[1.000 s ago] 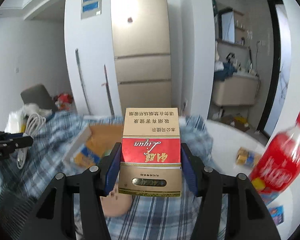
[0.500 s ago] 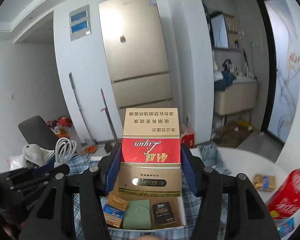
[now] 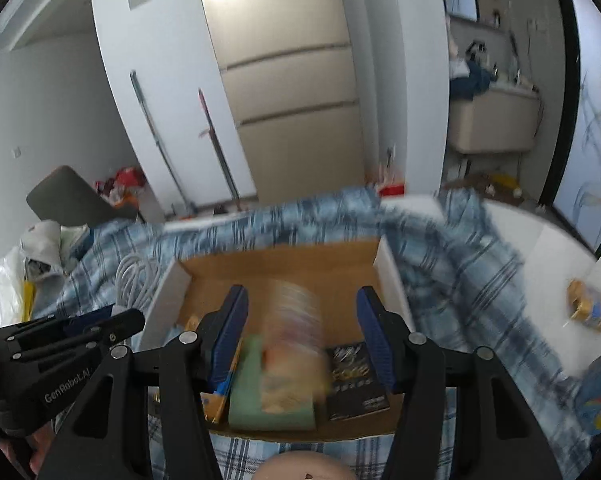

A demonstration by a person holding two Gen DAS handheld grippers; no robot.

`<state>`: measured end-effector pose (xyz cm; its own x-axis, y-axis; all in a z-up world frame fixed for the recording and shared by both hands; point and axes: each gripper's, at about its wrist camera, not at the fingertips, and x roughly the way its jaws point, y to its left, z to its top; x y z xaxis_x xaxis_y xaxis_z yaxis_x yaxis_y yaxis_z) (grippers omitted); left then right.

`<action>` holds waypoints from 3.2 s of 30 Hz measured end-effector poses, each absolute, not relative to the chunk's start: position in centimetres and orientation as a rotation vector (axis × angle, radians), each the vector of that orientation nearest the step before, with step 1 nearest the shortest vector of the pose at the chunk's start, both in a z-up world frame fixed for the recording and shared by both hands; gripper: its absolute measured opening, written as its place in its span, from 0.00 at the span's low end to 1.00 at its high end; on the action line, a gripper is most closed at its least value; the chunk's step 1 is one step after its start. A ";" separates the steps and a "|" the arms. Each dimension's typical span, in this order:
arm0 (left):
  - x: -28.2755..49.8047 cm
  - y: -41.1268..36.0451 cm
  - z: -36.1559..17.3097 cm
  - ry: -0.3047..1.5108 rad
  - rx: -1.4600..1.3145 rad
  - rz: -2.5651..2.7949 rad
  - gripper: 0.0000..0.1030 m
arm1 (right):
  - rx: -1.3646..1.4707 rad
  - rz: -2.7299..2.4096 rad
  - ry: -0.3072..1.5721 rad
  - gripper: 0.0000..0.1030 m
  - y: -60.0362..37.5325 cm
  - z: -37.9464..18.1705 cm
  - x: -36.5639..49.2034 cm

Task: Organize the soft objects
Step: 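Lower the red-white box into the white box with the right gripper while the left drops the cable in, then withdraw both open grippers from the white box, then grasp the white plush bunny keychain with the left gripper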

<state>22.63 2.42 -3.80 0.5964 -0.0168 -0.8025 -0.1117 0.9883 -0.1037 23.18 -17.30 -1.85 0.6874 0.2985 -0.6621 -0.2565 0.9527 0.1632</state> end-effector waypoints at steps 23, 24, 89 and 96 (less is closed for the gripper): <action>22.9 2.3 -4.9 0.934 -0.142 0.077 0.67 | 0.034 0.315 0.892 0.63 -16.6 -5.7 24.8; 22.8 2.3 -4.7 0.931 -0.141 0.075 0.67 | 0.035 0.313 0.889 0.65 -16.7 -5.7 24.8; 4.0 -7.9 -8.3 0.957 0.089 -0.434 0.80 | -0.188 0.345 0.766 1.00 -25.5 -4.2 6.6; 4.0 -9.0 -9.3 0.978 0.153 -0.412 0.73 | -0.186 0.350 0.807 1.00 -25.8 -5.1 7.1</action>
